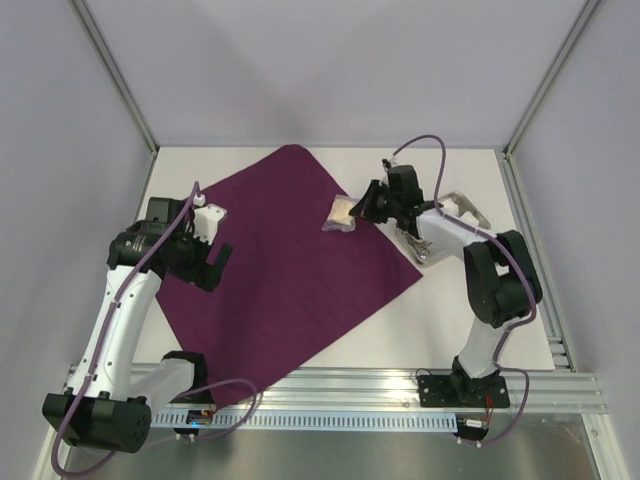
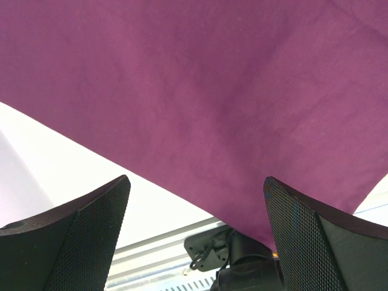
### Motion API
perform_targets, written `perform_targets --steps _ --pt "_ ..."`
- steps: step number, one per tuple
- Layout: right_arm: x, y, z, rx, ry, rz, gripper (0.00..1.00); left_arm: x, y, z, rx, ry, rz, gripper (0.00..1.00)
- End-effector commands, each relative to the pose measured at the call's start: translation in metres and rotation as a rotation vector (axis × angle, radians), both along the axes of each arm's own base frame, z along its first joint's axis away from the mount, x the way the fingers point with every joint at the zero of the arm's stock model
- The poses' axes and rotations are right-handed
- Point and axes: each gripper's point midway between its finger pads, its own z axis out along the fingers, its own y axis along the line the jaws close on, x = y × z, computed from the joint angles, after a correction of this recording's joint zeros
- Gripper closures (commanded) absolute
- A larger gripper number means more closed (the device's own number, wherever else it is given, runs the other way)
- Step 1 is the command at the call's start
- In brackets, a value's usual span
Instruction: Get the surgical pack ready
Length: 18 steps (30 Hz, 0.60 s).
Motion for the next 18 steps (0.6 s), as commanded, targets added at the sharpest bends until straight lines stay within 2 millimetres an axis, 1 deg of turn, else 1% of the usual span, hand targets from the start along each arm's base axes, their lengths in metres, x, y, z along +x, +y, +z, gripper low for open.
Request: perform_targets --steps 1,2,3,4,5,6,8,9,10,11,12,13,14,15,16,17,18 --pt "0.011 -0.019 0.044 0.041 -0.124 -0.107 1.0 0.0 0.003 -0.005 0.018 0.01 -0.003 0.0" --pt "0.005 -0.025 0.041 0.035 -0.108 -0.115 1.0 0.001 0.003 -0.008 0.022 0.025 -0.001 0.0" --pt "0.003 -0.031 0.053 0.035 -0.127 -0.135 0.99 0.001 0.003 -0.008 0.024 0.028 -0.001 0.0" --pt "0.0 -0.034 0.054 0.026 -0.126 -0.141 0.99 0.001 0.003 -0.011 0.024 0.042 -0.003 0.0" --pt "-0.006 -0.039 0.05 0.01 -0.11 -0.149 1.0 0.002 0.003 -0.012 0.024 0.045 -0.002 0.0" --pt "-0.01 -0.044 0.06 0.009 -0.127 -0.157 1.0 0.002 0.003 -0.012 0.025 0.05 0.0 0.0" --pt "-0.017 -0.052 0.059 0.002 -0.109 -0.175 1.0 0.001 0.002 -0.012 0.022 0.061 -0.002 0.0" --pt "-0.017 -0.061 0.059 0.01 -0.091 -0.204 1.0 0.001 0.002 -0.011 0.017 0.054 -0.004 0.0" --pt "-0.021 -0.067 0.068 0.023 -0.102 -0.219 0.99 0.002 0.001 -0.011 0.015 0.052 -0.01 0.0" --pt "-0.024 -0.075 0.067 0.022 -0.095 -0.234 0.99 0.003 0.0 -0.011 0.01 0.049 -0.014 0.0" --pt "-0.027 -0.092 0.058 0.013 -0.071 -0.278 1.0 0.003 -0.002 -0.011 0.002 0.052 -0.022 0.0" --pt "-0.033 -0.103 0.064 0.011 -0.077 -0.31 1.0 0.004 -0.003 -0.012 -0.001 0.062 -0.02 0.0" --pt "-0.037 -0.114 0.062 0.006 -0.069 -0.333 0.99 0.006 -0.003 -0.012 -0.003 0.063 -0.02 0.0" --pt "-0.043 -0.133 0.052 -0.001 -0.045 -0.375 1.0 0.007 -0.003 -0.012 -0.002 0.074 -0.016 0.0" --pt "-0.049 -0.142 0.058 -0.004 -0.058 -0.385 0.99 0.009 -0.003 -0.015 0.0 0.094 -0.011 0.0" --pt "-0.053 -0.151 0.057 -0.008 -0.055 -0.403 1.0 0.011 -0.003 -0.013 0.003 0.095 -0.001 0.0" --pt "-0.059 -0.167 0.048 -0.023 -0.033 -0.441 1.0 0.012 -0.002 -0.013 0.005 0.101 0.003 0.0"
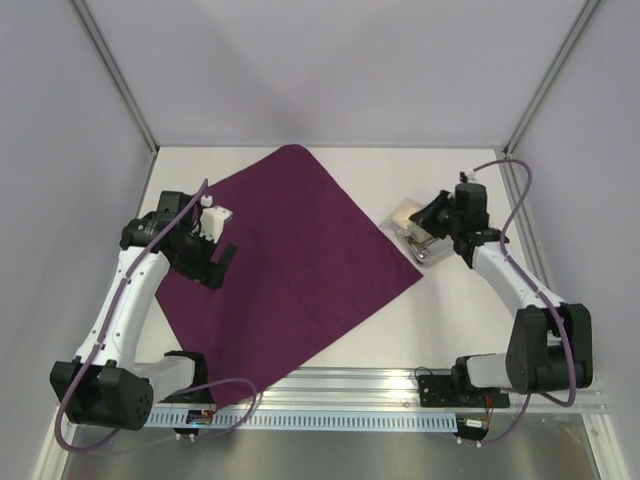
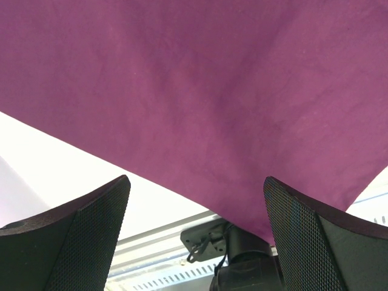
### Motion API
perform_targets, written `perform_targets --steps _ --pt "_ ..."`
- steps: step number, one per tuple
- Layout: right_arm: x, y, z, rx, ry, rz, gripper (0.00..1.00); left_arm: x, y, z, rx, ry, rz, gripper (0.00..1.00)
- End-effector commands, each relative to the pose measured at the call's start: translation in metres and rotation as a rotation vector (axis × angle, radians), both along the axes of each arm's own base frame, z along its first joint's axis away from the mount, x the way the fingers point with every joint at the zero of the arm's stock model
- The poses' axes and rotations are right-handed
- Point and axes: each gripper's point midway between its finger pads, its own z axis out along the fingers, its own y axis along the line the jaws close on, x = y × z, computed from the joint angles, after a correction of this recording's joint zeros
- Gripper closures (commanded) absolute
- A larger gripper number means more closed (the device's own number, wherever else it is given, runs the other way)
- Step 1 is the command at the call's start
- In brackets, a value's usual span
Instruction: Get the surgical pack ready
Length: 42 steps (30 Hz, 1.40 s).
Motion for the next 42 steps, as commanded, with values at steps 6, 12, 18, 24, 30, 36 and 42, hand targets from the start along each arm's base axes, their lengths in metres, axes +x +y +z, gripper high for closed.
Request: perform_targets --steps 6,12,18,24,30,36,42 --pt "-0.037 -0.102 -0.028 -0.019 0.072 -0.262 0.99 0.011 -0.002 0.004 -0.002 0.003 0.011 0.0" --pt "-0.026 -0.112 -0.037 0.005 0.068 -0.243 0.99 0.011 -0.001 -0.001 0.004 0.015 0.01 0.0" --pt "-0.017 -0.112 -0.041 0.002 0.073 -0.225 1.0 0.016 0.001 -0.004 0.018 0.027 0.011 0.0" --pt "-0.018 -0.11 -0.065 0.019 0.127 -0.229 0.99 0.018 0.002 -0.005 0.023 0.033 0.013 0.0" --pt "-0.014 -0.112 -0.097 0.017 0.227 -0.224 0.98 0.016 0.0 -0.004 0.012 0.029 0.009 0.0" --pt "-0.014 -0.122 -0.079 -0.041 0.198 -0.252 0.79 0.014 0.0 -0.004 0.013 0.027 0.008 0.0" --pt "-0.014 -0.132 -0.037 -0.128 0.154 -0.26 0.52 0.014 -0.001 -0.002 0.007 0.017 0.003 0.0"
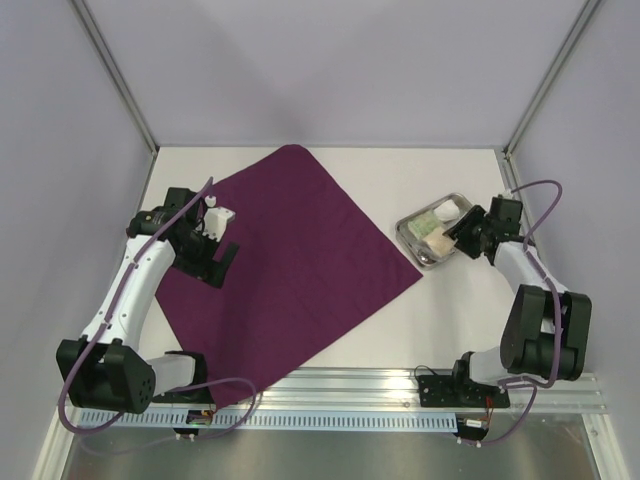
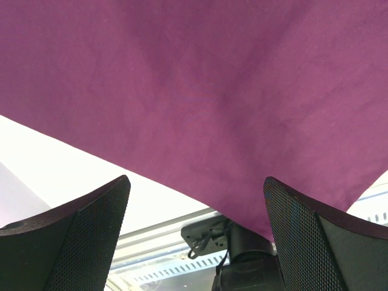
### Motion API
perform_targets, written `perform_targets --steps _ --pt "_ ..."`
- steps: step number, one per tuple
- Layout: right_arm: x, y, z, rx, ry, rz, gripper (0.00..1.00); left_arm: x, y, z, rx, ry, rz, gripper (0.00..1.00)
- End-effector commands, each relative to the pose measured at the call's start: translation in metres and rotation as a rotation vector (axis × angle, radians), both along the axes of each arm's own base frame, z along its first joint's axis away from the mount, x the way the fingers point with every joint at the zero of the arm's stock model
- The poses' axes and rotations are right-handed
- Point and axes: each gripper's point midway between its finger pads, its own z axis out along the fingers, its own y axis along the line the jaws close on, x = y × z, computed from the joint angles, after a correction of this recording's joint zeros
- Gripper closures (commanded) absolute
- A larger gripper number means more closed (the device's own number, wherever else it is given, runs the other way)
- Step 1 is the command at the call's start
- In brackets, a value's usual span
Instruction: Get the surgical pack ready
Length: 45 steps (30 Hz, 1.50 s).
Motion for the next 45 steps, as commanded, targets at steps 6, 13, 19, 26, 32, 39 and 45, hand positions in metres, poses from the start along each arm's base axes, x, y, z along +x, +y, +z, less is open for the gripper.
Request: perform_targets --steps 6,13,19,26,32,39,45 --pt "-0.002 -0.023 0.082 -0.179 -0.095 -0.048 0.39 0.007 -0.005 0.016 -0.028 -0.067 -0.016 0.0" --pt "0.004 0.001 0.056 -0.108 -0.062 0.053 0.99 0.004 -0.007 0.014 -0.039 -0.072 -0.023 0.0" --pt "0.015 0.001 0.003 -0.069 0.05 0.043 0.99 0.001 -0.005 0.014 -0.031 -0.077 -0.017 0.0" --pt "0.023 0.002 -0.009 -0.058 0.067 0.063 0.99 0.002 -0.004 0.013 -0.026 -0.075 -0.017 0.0" --pt "0.019 0.001 0.018 -0.118 0.031 0.084 1.0 0.003 -0.005 0.013 -0.028 -0.072 -0.017 0.0" --pt "0.012 0.055 0.065 -0.335 -0.042 0.382 0.67 0.002 -0.006 0.013 -0.034 -0.071 -0.018 0.0" --pt "0.008 0.084 0.035 -0.541 0.142 0.618 0.48 0.0 -0.006 0.014 -0.037 -0.074 -0.019 0.0"
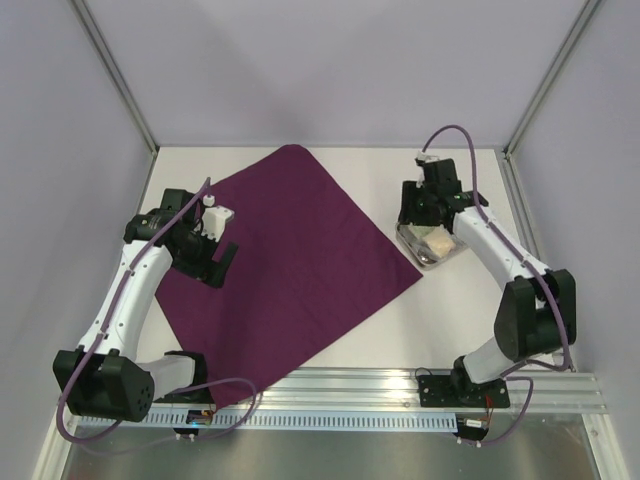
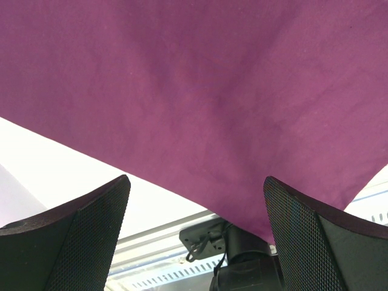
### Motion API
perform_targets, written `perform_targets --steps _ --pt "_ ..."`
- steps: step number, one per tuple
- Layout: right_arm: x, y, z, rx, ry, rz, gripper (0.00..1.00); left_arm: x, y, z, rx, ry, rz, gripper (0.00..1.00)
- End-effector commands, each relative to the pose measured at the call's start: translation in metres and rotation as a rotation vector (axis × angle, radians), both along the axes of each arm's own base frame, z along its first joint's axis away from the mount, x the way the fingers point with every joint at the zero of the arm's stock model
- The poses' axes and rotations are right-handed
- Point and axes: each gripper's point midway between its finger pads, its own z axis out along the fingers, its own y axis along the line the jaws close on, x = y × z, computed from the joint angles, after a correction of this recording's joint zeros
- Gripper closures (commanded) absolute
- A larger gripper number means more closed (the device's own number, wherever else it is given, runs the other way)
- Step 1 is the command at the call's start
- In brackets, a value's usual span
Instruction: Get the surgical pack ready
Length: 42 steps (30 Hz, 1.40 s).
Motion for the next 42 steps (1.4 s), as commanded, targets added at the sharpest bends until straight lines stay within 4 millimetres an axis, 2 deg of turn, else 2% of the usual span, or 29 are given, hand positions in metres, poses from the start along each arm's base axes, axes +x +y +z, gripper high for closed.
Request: perform_targets --steps 1,7,15,20,36,42 --pt "-0.016 -0.017 -0.037 -0.213 0.165 0.073 0.48 0.002 -0.002 0.005 -0.013 -0.035 -0.013 0.0" --pt "-0.015 -0.019 -0.06 -0.332 0.241 0.111 0.5 0.002 -0.003 0.005 -0.015 -0.036 -0.015 0.0" --pt "-0.012 -0.007 -0.084 -0.304 0.269 0.174 0.56 0.002 -0.004 0.005 -0.021 -0.035 -0.021 0.0" --pt "-0.006 -0.005 -0.091 -0.304 0.27 0.171 0.65 0.002 -0.004 0.004 -0.022 -0.033 -0.023 0.0" --pt "-0.005 -0.008 -0.115 -0.411 0.294 0.188 0.75 0.002 -0.006 0.005 -0.029 -0.039 -0.032 0.0" --pt "-0.006 -0.006 -0.118 -0.44 0.292 0.228 0.79 0.001 -0.007 0.007 -0.036 -0.042 -0.033 0.0"
